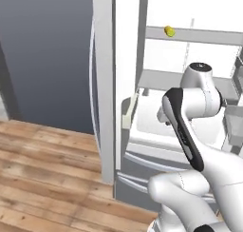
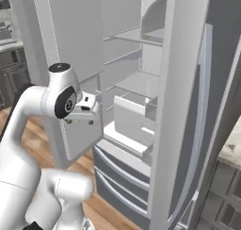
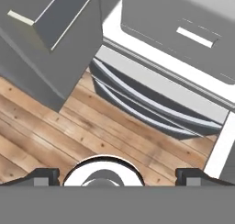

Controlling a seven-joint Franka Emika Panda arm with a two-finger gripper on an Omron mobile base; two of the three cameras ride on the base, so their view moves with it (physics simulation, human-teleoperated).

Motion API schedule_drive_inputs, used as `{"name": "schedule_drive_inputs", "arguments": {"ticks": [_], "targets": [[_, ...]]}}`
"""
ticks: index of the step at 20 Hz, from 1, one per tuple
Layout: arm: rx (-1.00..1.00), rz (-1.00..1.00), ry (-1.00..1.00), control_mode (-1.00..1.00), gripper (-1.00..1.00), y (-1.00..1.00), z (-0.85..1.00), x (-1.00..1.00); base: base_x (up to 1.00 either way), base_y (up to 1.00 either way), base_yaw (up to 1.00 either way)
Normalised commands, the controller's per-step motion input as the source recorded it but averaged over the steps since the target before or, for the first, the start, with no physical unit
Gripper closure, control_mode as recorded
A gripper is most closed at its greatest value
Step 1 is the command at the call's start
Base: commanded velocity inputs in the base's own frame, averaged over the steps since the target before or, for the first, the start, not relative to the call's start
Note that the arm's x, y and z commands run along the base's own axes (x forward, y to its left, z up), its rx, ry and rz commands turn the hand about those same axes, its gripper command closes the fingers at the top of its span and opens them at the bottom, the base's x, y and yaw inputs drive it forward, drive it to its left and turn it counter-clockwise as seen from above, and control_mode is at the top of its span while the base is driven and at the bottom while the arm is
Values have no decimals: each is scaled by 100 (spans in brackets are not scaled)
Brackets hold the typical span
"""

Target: Take the cheese, steak, and corn from the fridge and place them on the plate on the dining counter to create an appetizer plate.

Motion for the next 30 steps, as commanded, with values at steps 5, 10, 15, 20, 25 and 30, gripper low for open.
{"name": "schedule_drive_inputs", "arguments": {"ticks": [5,10,15,20,25,30], "targets": [[0,0,0,100,-100,0,0,0,47,0,-40],[0,0,0,100,-100,0,0,0,68,0,-46],[0,0,0,100,-100,0,0,0,86,37,-40],[0,0,0,100,-100,0,0,0,94,74,-38],[0,0,0,100,-100,0,0,0,61,37,-23],[0,6,-1,-100,-100,4,7,21,9,0,0]]}}
